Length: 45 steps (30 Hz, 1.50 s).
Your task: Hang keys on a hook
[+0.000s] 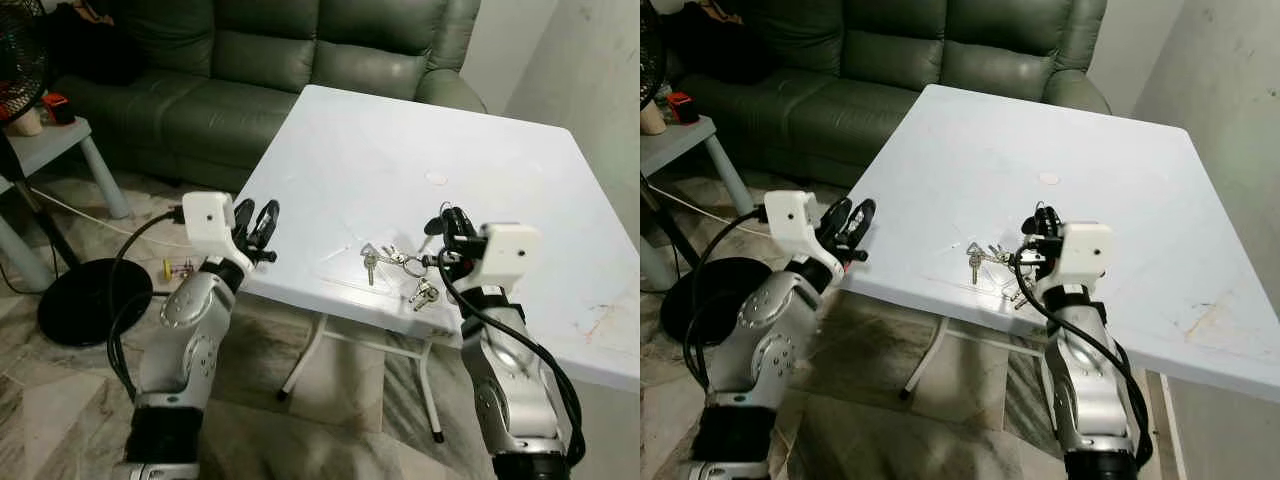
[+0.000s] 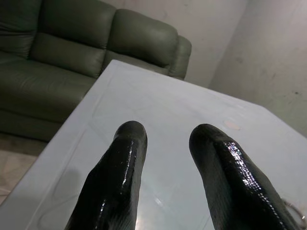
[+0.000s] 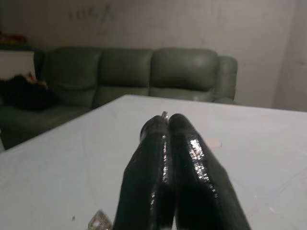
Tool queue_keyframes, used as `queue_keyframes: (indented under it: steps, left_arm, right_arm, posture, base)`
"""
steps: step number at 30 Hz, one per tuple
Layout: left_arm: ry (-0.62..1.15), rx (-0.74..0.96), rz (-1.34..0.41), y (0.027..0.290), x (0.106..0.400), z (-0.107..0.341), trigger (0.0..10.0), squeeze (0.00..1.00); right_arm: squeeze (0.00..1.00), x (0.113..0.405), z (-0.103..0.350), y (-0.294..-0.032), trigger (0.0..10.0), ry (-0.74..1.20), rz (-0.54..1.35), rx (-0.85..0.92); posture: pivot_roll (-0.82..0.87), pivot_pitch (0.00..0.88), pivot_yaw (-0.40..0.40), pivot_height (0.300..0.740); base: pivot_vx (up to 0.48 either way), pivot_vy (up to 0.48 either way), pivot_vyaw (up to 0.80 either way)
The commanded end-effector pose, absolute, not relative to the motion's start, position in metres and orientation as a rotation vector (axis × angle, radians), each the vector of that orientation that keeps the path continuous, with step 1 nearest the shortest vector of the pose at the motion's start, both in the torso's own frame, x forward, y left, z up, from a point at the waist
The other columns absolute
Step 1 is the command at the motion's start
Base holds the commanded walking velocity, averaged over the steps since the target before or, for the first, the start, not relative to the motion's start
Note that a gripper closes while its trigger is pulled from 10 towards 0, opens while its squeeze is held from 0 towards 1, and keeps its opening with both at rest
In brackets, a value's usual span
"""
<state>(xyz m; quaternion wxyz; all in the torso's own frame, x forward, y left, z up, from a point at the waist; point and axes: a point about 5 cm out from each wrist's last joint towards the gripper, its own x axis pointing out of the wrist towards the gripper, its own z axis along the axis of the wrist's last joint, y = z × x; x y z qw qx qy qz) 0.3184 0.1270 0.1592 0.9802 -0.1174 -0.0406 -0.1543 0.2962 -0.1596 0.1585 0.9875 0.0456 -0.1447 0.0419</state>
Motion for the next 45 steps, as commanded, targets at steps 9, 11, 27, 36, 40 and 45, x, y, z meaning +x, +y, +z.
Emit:
queue_keyframes:
  steps: [9,11,27,36,40,45]
  left_arm:
    - [-0.106,-0.215,-0.288,0.133,0.31,0.15,10.0,0.0]
    - [-0.103,-0.211,-0.281,0.134,0.31,0.15,10.0,0.0]
    - [-0.11,-0.191,-0.264,0.137,0.32,0.145,10.0,0.0]
    - [-0.103,-0.212,-0.279,0.139,0.322,0.141,10.0,0.0]
    - [-0.113,-0.194,-0.291,0.138,0.322,0.143,10.0,0.0]
    - [-0.123,-0.19,-0.295,0.137,0.323,0.144,10.0,0.0]
  right_arm:
    - [0.0,0.283,0.146,-0.153,10.0,-0.282,0.204,0.048]
    - [0.0,0.284,0.145,-0.152,10.0,-0.27,0.193,0.039]
    - [0.0,0.292,0.129,-0.158,10.0,-0.143,0.133,0.039]
    - [0.0,0.292,0.122,-0.161,10.0,-0.13,0.121,0.025]
    - [0.0,0.293,0.123,-0.16,10.0,-0.132,0.121,0.025]
    - [0.0,0.295,0.124,-0.156,10.0,-0.138,0.127,0.008]
  posture:
    - [0.14,0.0,-0.075,0.74]
    - [0.14,0.0,-0.075,0.74]
    - [0.13,0.0,-0.06,0.74]
    - [0.13,0.0,-0.048,0.74]
    - [0.13,0.0,-0.047,0.74]
    - [0.13,0.0,-0.049,0.74]
  base:
    - [0.0,0.0,0.0]
    - [0.0,0.0,0.0]
    - [0.0,0.0,-0.22]
    - [0.0,0.0,-0.73]
    - [0.0,0.0,-0.73]
    - [0.0,0.0,-0.72]
